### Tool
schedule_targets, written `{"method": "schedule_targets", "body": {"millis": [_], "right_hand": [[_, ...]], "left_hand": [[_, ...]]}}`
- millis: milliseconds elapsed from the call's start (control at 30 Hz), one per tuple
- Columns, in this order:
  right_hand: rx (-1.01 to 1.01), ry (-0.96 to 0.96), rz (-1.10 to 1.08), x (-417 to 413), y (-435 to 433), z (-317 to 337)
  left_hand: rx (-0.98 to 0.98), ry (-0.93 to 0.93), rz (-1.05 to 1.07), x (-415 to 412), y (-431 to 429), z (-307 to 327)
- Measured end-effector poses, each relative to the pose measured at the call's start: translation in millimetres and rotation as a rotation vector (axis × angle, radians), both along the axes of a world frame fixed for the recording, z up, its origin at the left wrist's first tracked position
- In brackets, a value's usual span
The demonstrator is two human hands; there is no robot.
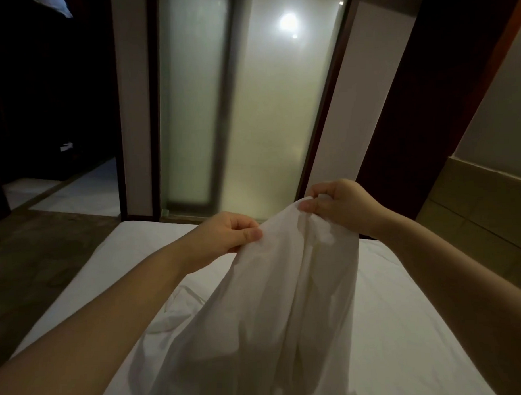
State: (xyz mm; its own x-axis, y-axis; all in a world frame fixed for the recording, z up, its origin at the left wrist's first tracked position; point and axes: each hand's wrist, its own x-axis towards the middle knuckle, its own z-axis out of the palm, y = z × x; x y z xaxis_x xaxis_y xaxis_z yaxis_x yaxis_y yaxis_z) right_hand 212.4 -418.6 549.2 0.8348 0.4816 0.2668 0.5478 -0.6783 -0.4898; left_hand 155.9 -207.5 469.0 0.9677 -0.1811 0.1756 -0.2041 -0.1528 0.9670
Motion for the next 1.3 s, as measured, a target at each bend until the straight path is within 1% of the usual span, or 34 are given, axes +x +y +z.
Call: {"method": "schedule_targets", "body": {"millis": [200,300,367,433,533,667,800,833,1000,1067,1100,1200,1233,1267,1300], "right_hand": [[-0.009,-0.02,-0.012,5,0,-2],[0.004,-0.061,-0.057,10,-3,-2],[0.033,-0.123,-0.098,13,-4,-1],[0.089,-0.168,-0.14,15,-2,2],[0.201,-0.174,-0.177,19,5,7],[0.275,-0.196,-0.22,24,9,7],[0.316,-0.222,-0.263,26,1,2],[0.319,-0.226,-0.273,26,-1,2],[0.33,-0.238,-0.311,29,-8,-2],[0.343,-0.245,-0.336,30,-12,-3],[0.348,-0.247,-0.352,30,-16,-3],[0.334,-0.238,-0.402,31,-30,-6],[0.324,-0.227,-0.418,32,-35,-8],[0.316,-0.211,-0.435,34,-39,-10],[0.31,-0.19,-0.448,34,-41,-13]], "left_hand": [[-0.083,0.076,-0.14,-4,3,-5],[-0.162,0.094,-0.114,-2,4,-4],[-0.19,0.1,-0.093,-1,4,-2],[-0.133,0.091,-0.071,2,2,-1],[0.013,0.037,-0.032,5,-8,-4],[0.119,0.019,0.027,13,-18,-16],[0.435,-0.085,0.091,24,-25,-32],[0.465,-0.1,0.087,25,-27,-36],[0.478,-0.116,0.115,38,-28,-50],[0.418,-0.083,0.132,42,-27,-54],[0.342,-0.054,0.14,43,-25,-55],[-0.028,0.033,0.155,42,-16,-50],[-0.12,0.05,0.156,42,-13,-46],[-0.154,0.045,0.158,42,-9,-42],[-0.131,0.018,0.162,43,-6,-37]]}}
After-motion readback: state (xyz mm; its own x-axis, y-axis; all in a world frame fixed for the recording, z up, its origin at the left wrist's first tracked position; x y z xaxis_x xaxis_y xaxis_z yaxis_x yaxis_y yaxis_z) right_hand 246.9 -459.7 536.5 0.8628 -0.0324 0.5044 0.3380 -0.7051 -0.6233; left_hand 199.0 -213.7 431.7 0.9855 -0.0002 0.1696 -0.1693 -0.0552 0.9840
